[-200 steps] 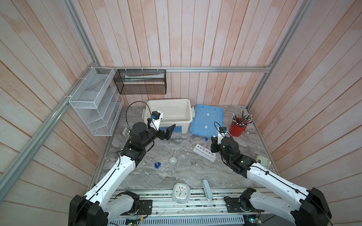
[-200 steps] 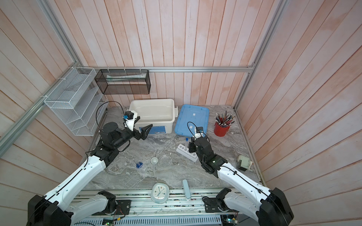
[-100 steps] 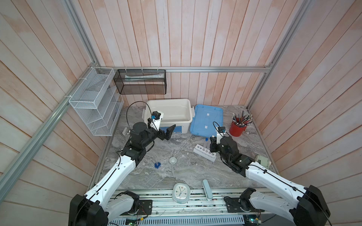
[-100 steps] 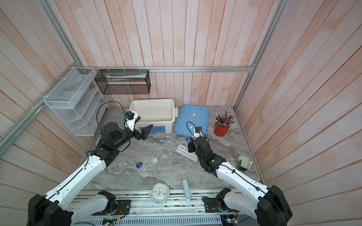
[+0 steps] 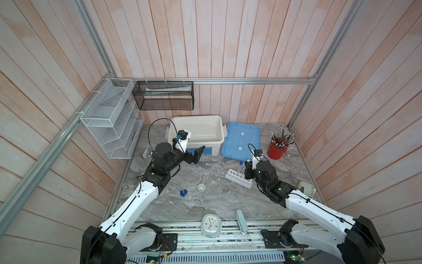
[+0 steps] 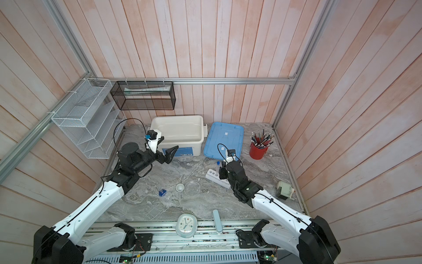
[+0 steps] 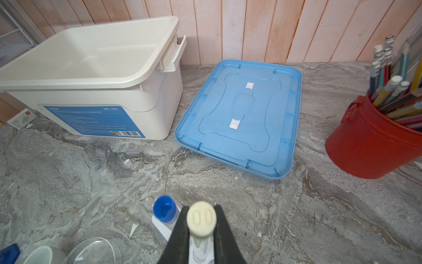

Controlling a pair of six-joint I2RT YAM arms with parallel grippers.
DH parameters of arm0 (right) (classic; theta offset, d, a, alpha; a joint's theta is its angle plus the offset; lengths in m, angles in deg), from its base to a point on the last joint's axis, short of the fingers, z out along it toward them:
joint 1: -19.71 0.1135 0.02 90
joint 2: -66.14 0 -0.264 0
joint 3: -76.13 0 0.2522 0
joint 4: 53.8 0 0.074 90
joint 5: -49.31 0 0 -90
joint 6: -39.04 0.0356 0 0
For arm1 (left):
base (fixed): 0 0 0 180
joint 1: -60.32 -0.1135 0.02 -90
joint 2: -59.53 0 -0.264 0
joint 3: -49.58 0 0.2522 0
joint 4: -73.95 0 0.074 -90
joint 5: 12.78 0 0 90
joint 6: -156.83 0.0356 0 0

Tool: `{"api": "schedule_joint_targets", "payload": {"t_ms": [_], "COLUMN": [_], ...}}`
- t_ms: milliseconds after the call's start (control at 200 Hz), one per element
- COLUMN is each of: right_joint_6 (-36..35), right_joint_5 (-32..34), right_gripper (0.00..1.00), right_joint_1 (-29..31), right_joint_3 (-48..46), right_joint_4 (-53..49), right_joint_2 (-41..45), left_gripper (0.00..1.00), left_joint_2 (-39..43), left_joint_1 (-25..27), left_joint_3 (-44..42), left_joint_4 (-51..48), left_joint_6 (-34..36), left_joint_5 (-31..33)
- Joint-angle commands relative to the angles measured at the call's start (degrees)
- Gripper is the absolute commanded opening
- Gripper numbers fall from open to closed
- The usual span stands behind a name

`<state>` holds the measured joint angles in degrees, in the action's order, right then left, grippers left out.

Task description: Organize the chemistry lab equipment

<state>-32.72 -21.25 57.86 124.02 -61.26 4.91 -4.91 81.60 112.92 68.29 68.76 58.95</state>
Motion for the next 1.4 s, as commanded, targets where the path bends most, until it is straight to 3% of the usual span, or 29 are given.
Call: {"api": "schedule_joint_targets", "payload": {"t_ms": [0, 1391], "right_joint_6": [0.48, 0.03], "right_joint_5": [-0.02, -0.37], "right_gripper": [0.08, 0.08], "right_joint_1": [-0.22, 0.17], "right_joint_3": [-0.83, -3.72], "right_joint_4": [2.04, 3.97], "right_joint_2": [-0.79, -3.46], "left_gripper": [1.0, 1.0], "left_joint_2": [-0.17, 0.11], "left_joint_1": [-0.19, -0.18], "left_joint_3": [-0.7, -0.78], "left_joint_4": [-0.39, -0.54], "left_joint_6": [0.47, 0.7], "left_joint_5": [-1.16, -1.29]}}
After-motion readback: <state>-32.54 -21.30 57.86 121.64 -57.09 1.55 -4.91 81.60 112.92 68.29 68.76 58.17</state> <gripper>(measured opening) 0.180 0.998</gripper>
